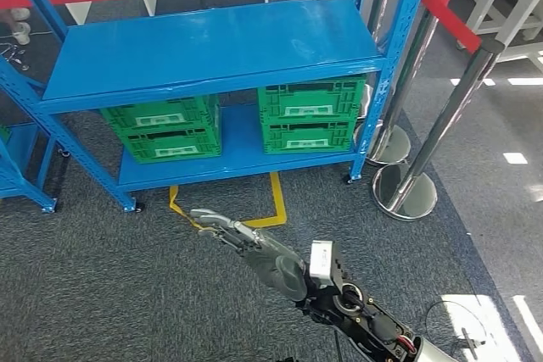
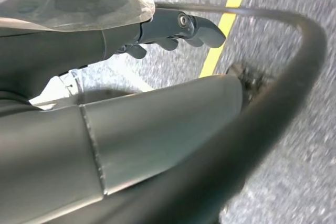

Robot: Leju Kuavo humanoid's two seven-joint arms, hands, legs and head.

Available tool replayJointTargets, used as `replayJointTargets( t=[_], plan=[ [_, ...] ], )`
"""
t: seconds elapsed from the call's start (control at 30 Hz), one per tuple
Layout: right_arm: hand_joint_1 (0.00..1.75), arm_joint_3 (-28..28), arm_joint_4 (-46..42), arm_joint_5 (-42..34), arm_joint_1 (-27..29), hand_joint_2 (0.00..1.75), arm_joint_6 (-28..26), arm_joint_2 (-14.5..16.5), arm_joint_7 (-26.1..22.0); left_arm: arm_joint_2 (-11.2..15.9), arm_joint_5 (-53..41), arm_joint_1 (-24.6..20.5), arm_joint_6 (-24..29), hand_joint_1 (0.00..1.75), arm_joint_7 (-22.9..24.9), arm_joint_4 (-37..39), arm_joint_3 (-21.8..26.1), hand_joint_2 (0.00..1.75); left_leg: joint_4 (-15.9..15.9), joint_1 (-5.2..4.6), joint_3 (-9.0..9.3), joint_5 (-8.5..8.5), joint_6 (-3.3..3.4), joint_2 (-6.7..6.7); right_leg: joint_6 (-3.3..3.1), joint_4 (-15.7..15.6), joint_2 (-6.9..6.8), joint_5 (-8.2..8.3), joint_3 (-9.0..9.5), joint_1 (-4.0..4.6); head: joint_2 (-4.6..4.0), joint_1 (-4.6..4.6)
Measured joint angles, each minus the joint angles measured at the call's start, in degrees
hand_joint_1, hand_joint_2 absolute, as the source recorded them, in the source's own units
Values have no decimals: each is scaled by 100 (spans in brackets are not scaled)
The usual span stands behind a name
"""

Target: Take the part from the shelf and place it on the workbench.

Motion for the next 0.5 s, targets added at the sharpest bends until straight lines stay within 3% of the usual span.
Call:
replayJointTargets(
  t=[0.07, 0.1, 0.17, 0.23, 0.3, 0.37, 0.43, 0.47, 0.5],
  plan=[
    [0, 11, 2, 0, 0, 0, 3, 1, 6, -17, 1, 7, 3, 0, 5, 2, 0, 0, 133, 89, 40, -135, -125, -18, 163, -647, -4, 450, 218, -80, 0, 15],
    [0, 14, 2, -1, 1, 0, 4, 1, 9, -1, -1, 0, 7, 0, 5, 3, 0, 0, 237, 116, 27, -207, -193, -33, 202, -939, 10, 572, 332, -106, 0, 45],
    [0, 17, 0, -3, 18, 0, 9, 0, 21, 45, -4, -14, 14, 0, 5, 5, 1, 0, 395, 108, -39, -284, -291, -62, 135, -1117, 49, 552, 420, -109, 0, 58],
    [0, 18, -3, -9, 32, 0, 24, 0, 28, 51, -4, -15, 17, 0, 5, 4, 2, 0, 438, 104, -75, -289, -329, -71, -15, -1084, 62, 524, 418, -102, 0, 4],
    [0, 19, -6, -18, 22, 0, 40, 1, 27, 49, -4, -16, 19, 0, 3, 4, 2, 0, 611, 119, -152, -378, -353, -58, -95, -1094, 57, 502, 451, -99, 0, -54],
    [0, 18, -9, -24, 2, 0, 49, 2, 26, 41, -5, -26, 19, 0, 1, 4, 2, 0, 1257, 127, -504, -639, -363, -44, -157, -1115, 41, 480, 499, -84, 0, -93],
    [0, 19, -8, -26, -8, 0, 53, 1, 27, 22, -5, -23, 19, 0, 1, 4, 2, 0, 2087, 125, -1029, -881, -350, -43, -194, -1123, 30, 456, 523, -51, 0, -103],
    [0, 20, -7, -26, -8, 0, 55, 1, 28, 13, -5, -16, 19, 0, 0, 4, 2, 0, 2310, 120, -1212, -876, -327, -44, -214, -1123, 31, 442, 540, -32, 0, -103],
    [0, 21, -7, -26, -8, 0, 55, 1, 28, 6, -4, -10, 19, 0, -4, 4, 2, 0, 2287, 109, -1274, -749, -290, -45, -231, -1124, 39, 424, 562, -14, 0, -103]
  ],
)
